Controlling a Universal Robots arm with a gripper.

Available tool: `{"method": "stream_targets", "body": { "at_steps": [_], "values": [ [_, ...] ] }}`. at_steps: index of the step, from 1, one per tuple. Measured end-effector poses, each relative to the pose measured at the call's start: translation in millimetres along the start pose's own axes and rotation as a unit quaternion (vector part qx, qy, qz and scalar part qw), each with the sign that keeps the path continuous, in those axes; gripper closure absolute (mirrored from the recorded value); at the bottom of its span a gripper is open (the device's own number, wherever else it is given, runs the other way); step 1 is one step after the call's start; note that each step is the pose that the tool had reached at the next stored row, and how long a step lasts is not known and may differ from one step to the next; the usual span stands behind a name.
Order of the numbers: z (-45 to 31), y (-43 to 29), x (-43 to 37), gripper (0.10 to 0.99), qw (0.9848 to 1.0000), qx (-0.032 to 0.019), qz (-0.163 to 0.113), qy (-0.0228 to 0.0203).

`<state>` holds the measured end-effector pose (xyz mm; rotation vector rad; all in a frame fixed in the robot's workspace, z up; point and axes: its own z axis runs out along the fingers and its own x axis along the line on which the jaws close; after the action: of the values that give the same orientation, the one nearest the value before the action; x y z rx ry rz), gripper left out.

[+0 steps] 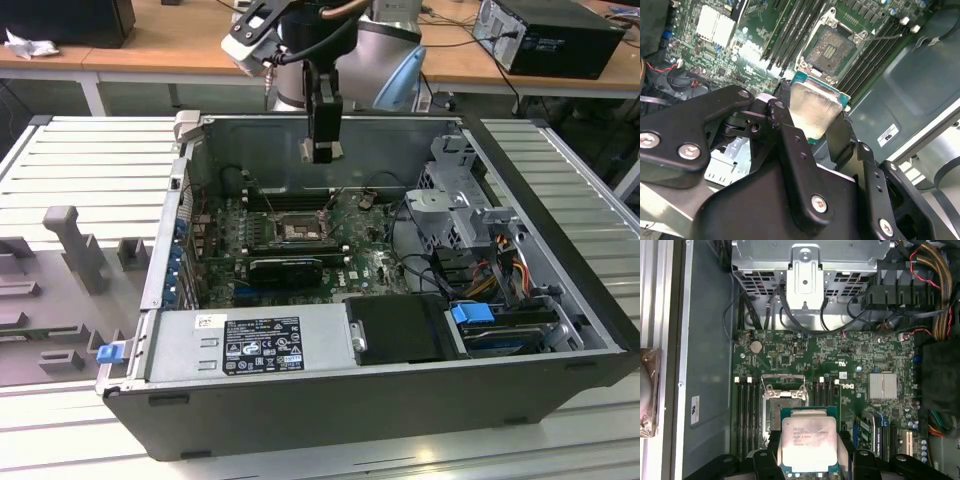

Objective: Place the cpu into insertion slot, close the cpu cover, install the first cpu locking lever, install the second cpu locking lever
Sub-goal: 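Place the cpu into insertion slot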

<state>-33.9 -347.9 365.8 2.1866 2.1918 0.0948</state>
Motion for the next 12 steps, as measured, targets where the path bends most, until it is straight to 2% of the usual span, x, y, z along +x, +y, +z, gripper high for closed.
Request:
{"method": "stream_targets", "body": {
  "at_steps": [7, 12],
  "values": [
    [8.0, -3.5, -0.1, 0.557, 1.0, 0.0065, 0.0, 0.0001],
    [10.6, -4.4, -0.1, 0.557, 1.0, 0.0083, 0.0, 0.0]
  ]
}}
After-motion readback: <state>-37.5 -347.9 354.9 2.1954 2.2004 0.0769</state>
